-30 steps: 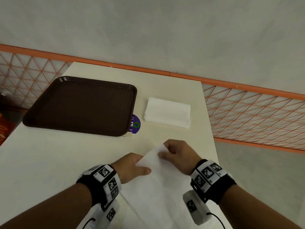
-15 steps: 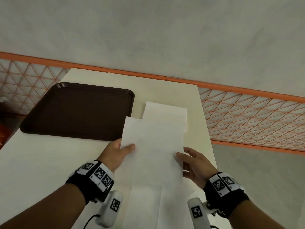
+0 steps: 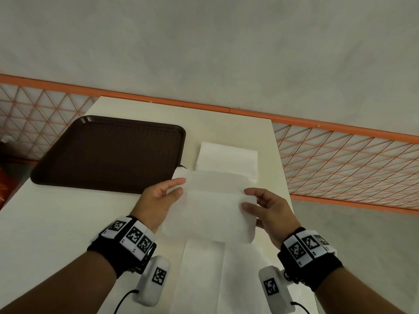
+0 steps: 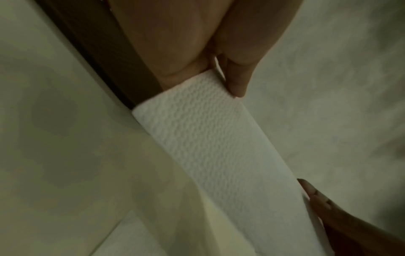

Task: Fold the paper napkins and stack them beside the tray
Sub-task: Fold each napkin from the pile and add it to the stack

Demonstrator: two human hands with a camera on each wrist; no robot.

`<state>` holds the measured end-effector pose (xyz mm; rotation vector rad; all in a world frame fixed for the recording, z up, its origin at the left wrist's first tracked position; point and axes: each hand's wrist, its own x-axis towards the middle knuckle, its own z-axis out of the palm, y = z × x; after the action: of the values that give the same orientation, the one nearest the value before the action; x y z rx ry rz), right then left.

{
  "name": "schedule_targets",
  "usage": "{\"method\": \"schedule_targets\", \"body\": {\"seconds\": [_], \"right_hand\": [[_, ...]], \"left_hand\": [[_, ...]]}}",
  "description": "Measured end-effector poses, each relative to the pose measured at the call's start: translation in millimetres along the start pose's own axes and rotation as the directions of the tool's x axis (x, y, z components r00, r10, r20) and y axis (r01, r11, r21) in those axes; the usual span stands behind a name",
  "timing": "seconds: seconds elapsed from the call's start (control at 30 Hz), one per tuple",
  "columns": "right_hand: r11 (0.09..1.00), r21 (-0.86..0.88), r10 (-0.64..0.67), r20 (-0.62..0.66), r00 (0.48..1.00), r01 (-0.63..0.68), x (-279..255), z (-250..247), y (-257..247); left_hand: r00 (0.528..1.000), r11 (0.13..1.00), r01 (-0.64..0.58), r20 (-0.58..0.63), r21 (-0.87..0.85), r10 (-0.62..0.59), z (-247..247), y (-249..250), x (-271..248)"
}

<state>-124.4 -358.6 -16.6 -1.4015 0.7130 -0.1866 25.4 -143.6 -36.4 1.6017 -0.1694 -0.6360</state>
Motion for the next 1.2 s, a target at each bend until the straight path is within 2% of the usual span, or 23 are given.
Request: {"method": "schedule_targets", "body": {"seconds": [0.2,0.43,0.53,0.6,0.63,0.67,0.73,0.77,0.83,0.9,0.93,0.97,1.03,1.1,1.2], "right_hand": [[0.998,0.043,-0.037,-0.037,0.999,0.039,5.6,-6.1,-2.3],[0.997,0.037,-0.062,-0.083,0.995,0.065,11.5,-9.5,-2.1],[0.998,0.021,-0.058,-0.105,0.993,0.061,13.0,-11.2,-2.7],[0.996,-0.066,-0.06,-0.131,0.99,0.052,14.2,-14.2,-3.4],[0.983,-0.175,-0.077,-0.15,0.986,0.05,15.3,-17.1,-2.8],[0.945,-0.325,-0.107,-0.174,0.979,0.045,16.2,-20.0,-1.9],[0.775,-0.63,-0.221,-0.198,0.955,0.049,13.1,-20.1,-2.0],[0.687,-0.716,-0.302,-0.131,0.944,0.121,10.4,-16.8,-3.3],[0.553,-0.77,-0.371,0.117,0.921,0.32,6.9,-4.2,-7.1],[0.476,-0.772,-0.289,0.316,0.904,0.422,4.6,12.5,-12.0],[0.456,-0.776,-0.24,0.364,0.9,0.435,4.4,19.6,-12.8],[0.45,-0.776,-0.21,0.388,0.897,0.441,4.6,24.5,-13.3],[0.499,-0.75,-0.188,0.395,0.899,0.434,5.1,26.7,-11.8],[0.573,-0.712,-0.177,0.376,0.91,0.405,5.9,19.4,-7.8],[0.621,-0.706,-0.126,0.338,0.933,0.34,8.5,1.7,-5.1]], "left_hand": [[0.994,0.998,0.061,0.09,0.005,-0.061,-4.7,6.1,3.8],[0.997,0.967,-0.063,0.066,0.245,0.048,0.7,13.7,7.5],[0.985,0.922,-0.167,0.019,0.35,0.171,1.2,14.3,10.5],[0.972,0.866,-0.217,0.014,0.45,0.236,0.8,17.2,11.9],[0.962,0.834,-0.249,0.029,0.492,0.271,0.4,19.6,12.4],[0.948,0.787,-0.294,0.06,0.543,0.313,0.3,22.8,12.2],[0.892,0.634,-0.426,0.18,0.646,0.415,2.2,30.0,10.9],[0.858,0.553,-0.491,0.261,0.673,0.443,5.5,33.4,9.9],[0.819,0.417,-0.562,0.407,0.715,0.405,16.2,41.1,5.2],[0.797,0.282,-0.599,0.523,0.75,0.301,29.5,46.0,1.9],[0.784,0.254,-0.618,0.561,0.744,0.266,34.8,46.8,1.2],[0.774,0.266,-0.633,0.582,0.727,0.249,38.1,47.8,0.3],[0.78,0.37,-0.626,0.564,0.687,0.272,36.3,50.4,0.8],[0.833,0.517,-0.551,0.464,0.655,0.301,26.0,50.9,5.1],[0.914,0.715,-0.402,0.293,0.572,0.28,7.3,41.0,16.2]]}}
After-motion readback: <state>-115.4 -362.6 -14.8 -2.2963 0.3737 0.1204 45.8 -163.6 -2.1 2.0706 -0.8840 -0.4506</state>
